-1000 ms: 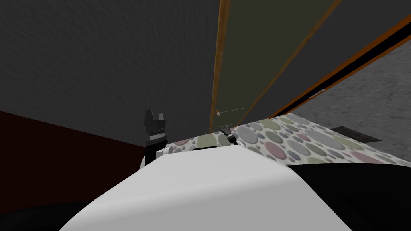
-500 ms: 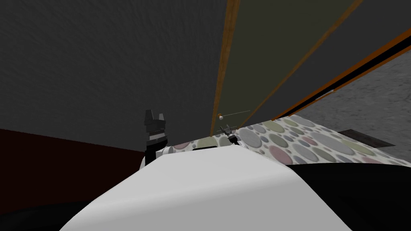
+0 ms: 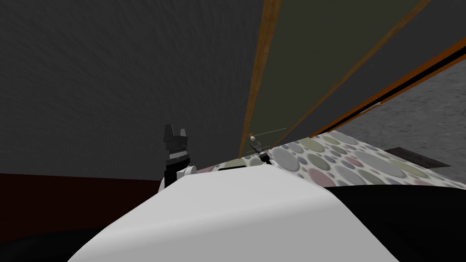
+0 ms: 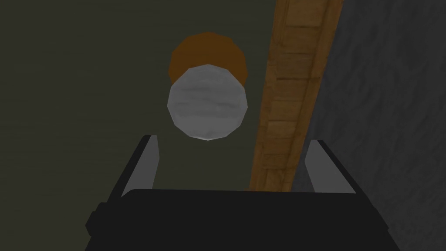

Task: Pull the door open

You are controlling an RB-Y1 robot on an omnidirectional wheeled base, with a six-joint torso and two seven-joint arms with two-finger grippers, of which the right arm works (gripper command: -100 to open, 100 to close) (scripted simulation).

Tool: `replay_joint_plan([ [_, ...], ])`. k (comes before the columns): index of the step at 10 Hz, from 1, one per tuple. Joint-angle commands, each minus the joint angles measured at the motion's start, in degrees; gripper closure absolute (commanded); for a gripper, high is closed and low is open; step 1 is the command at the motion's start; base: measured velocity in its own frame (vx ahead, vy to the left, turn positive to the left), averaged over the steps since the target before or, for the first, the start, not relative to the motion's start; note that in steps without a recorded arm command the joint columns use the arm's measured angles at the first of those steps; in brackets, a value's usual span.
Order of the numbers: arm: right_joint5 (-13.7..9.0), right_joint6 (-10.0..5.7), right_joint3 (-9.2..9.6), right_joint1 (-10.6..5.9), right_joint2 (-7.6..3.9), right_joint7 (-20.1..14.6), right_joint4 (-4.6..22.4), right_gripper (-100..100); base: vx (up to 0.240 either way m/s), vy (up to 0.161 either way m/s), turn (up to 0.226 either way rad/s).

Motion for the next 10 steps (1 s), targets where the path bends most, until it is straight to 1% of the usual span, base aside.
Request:
replay_joint_plan([
  [1,-0.07,-0.08,-0.11,-0.06,-0.04,0.03,0.14,-100,0.175,0.026,-0.048],
  [4,-0.16,-0.15,-0.24,-0.14,-0.08,0.07,0.28,-100,0.200,0.008,-0.055],
  [5,-0.14,-0.15,-0.21,-0.13,-0.08,0.06,0.29,-100,0.088,0.011,0.009],
  [6,-0.14,-0.15,-0.21,-0.13,-0.08,0.06,0.29,100,-0.031,-0.010,0.014],
  [10,-0.14,-0.15,-0.21,-0.13,-0.08,0.06,0.29,100,-0.015,-0.001,-0.003],
])
